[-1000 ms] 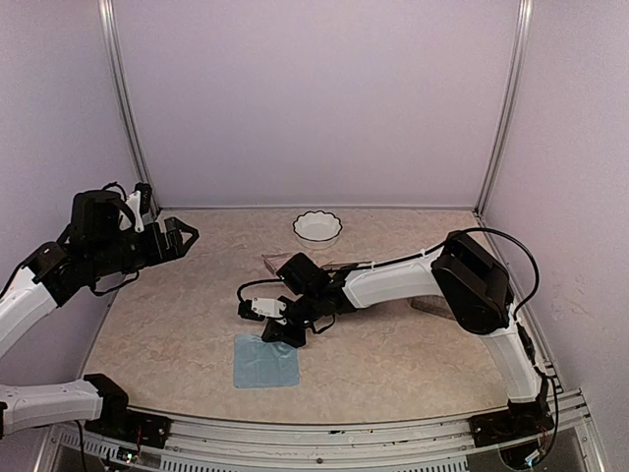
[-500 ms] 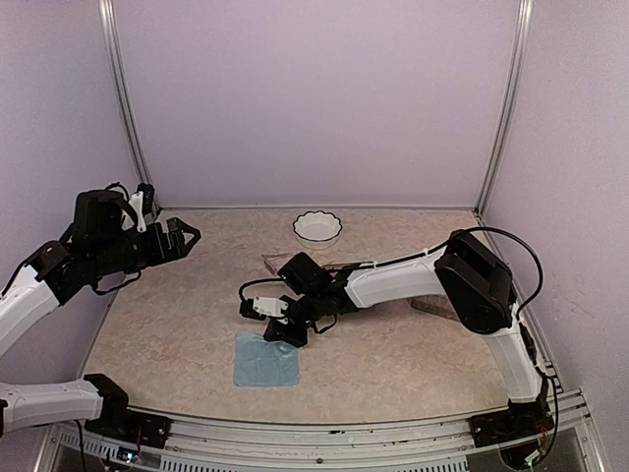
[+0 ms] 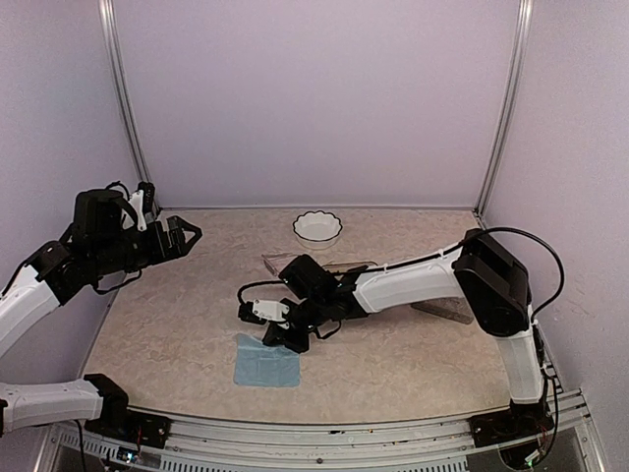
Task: Organize the sunglasses
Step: Pick up the corner of the glasses cleaning cloth from the center of the board, then fold the glasses cleaning cloth at the center of the board, then pick up the folded cleaning cloth from the center of the board, then move the folded cleaning cloth to the center of the board.
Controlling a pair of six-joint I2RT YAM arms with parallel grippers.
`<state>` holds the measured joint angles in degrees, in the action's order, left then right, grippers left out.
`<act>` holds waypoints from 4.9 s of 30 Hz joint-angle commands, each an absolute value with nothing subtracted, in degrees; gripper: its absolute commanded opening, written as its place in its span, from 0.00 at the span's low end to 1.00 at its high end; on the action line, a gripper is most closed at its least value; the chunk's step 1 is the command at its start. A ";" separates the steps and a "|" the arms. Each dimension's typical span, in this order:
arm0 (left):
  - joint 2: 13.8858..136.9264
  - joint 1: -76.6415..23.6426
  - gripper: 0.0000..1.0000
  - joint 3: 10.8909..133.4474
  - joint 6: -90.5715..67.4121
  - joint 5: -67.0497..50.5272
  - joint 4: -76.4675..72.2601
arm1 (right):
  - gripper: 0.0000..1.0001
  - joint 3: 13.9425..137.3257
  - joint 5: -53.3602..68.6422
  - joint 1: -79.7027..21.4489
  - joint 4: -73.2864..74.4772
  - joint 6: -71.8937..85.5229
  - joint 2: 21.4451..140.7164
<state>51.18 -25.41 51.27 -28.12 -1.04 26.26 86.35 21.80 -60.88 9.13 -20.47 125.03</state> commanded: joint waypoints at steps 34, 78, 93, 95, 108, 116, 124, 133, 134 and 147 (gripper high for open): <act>48.62 -25.14 0.99 49.20 -29.37 -2.28 24.68 | 0.00 79.44 21.45 -67.86 6.26 -12.41 119.70; 56.60 -31.29 0.99 42.69 -38.58 -2.39 23.15 | 0.35 72.77 7.17 -64.00 13.26 13.87 113.30; 57.25 -31.52 0.99 42.55 -38.25 -2.79 22.75 | 0.39 71.26 14.42 -62.93 11.28 15.93 115.94; 57.49 -31.52 0.99 42.46 -38.26 -3.05 22.51 | 0.39 71.24 14.44 -62.93 11.43 15.85 116.40; 58.48 -31.81 0.99 42.48 -38.23 -3.41 21.80 | 0.30 70.93 13.97 -62.93 12.06 14.49 117.53; 59.75 -31.91 0.99 42.54 -38.14 -3.66 20.97 | 0.10 70.06 13.53 -62.95 12.33 14.17 117.10; 61.76 -32.71 0.99 42.35 -37.71 -4.71 19.83 | 0.00 67.60 13.50 -61.69 11.84 14.38 114.58; 68.16 -36.89 0.99 42.84 -35.77 -9.50 15.96 | 0.00 59.74 13.57 -57.41 14.79 12.15 107.84; 69.15 -37.53 0.98 42.93 -35.32 -10.27 15.24 | 0.00 58.80 13.59 -56.75 15.31 11.68 106.87; 88.66 -48.49 0.92 50.65 -28.54 -15.53 11.09 | 0.00 52.46 15.17 -51.23 19.86 5.38 100.02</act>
